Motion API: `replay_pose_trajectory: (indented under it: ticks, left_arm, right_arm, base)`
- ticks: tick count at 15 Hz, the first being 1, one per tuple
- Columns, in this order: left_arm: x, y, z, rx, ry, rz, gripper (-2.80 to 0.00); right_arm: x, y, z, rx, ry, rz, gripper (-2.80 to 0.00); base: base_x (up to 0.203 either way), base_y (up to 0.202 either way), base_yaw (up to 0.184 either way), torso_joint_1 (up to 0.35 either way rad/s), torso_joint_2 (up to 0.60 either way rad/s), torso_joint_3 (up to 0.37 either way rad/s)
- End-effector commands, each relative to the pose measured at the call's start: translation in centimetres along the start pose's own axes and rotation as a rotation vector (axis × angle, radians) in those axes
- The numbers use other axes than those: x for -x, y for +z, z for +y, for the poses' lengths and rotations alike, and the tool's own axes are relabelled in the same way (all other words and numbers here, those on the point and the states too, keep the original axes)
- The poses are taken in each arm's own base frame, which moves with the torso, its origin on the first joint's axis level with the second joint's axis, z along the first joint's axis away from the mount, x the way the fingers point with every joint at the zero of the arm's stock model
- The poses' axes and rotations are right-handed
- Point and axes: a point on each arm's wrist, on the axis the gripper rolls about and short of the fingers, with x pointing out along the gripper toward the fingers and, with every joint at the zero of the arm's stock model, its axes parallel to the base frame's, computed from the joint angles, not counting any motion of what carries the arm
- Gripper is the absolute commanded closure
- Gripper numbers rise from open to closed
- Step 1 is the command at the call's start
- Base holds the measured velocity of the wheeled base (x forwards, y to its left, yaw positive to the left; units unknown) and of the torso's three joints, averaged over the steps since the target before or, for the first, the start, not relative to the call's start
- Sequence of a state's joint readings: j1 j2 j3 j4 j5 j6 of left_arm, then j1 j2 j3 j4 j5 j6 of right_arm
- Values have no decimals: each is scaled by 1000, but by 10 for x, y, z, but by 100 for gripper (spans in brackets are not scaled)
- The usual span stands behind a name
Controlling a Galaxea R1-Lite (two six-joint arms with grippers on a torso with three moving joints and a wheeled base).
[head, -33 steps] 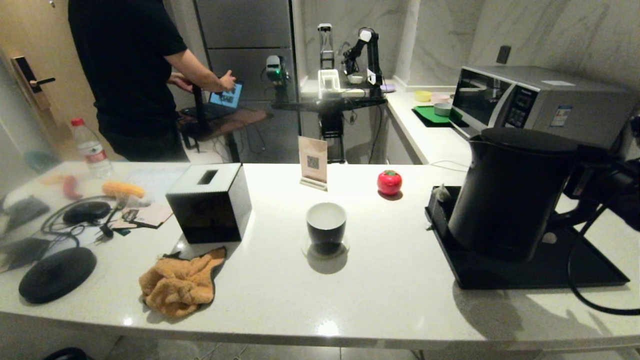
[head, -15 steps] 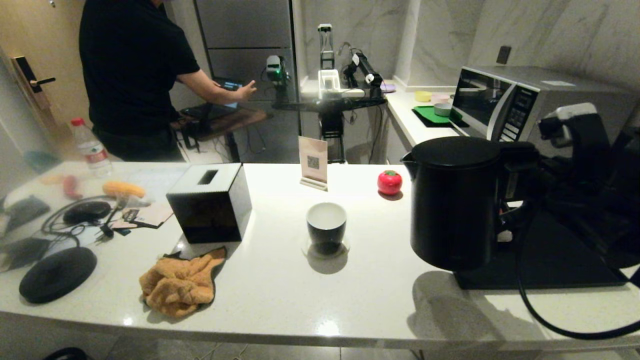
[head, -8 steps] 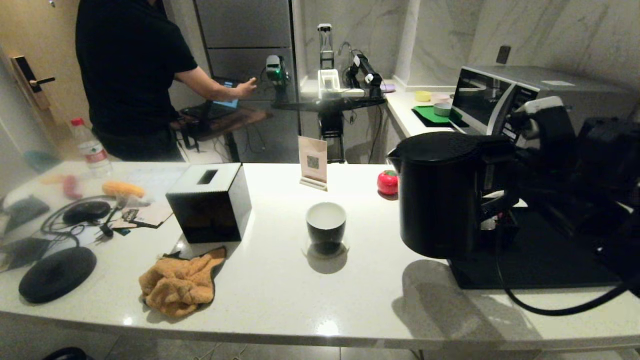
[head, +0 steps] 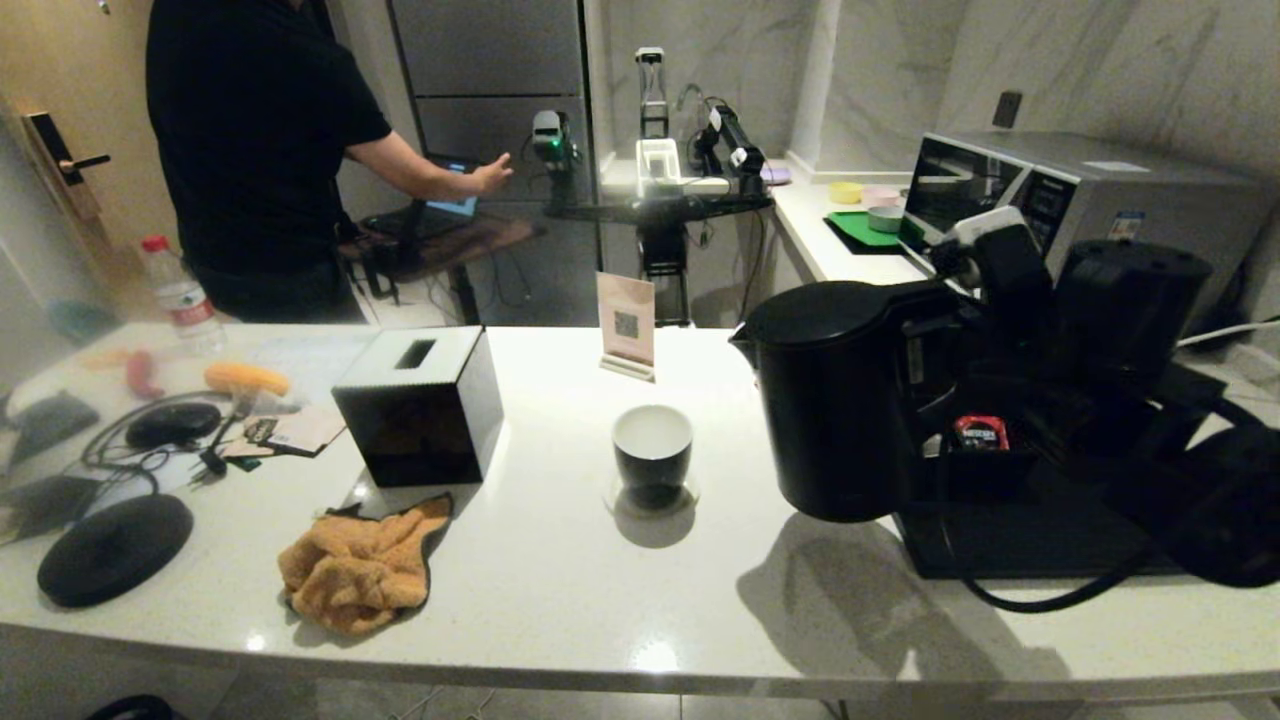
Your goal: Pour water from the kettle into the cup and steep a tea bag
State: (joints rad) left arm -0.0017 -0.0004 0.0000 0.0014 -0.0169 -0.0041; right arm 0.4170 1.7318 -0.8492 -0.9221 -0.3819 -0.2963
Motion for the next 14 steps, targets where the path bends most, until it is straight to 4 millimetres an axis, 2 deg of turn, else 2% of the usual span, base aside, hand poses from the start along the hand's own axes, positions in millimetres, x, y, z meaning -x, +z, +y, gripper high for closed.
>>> replay_pose_trajectory:
  ticks: [1, 14]
  left_arm:
    - [0, 0, 0, 0, 0, 1, 0]
    - [0, 0, 0, 0, 0, 1, 0]
  right_arm:
    - [-5, -4, 5, 26, 8, 10, 0]
    - [-25, -1, 44, 164, 78, -24, 0]
  base:
    - [0, 0, 0, 0, 0, 0]
    - [0, 0, 0, 0, 0, 0]
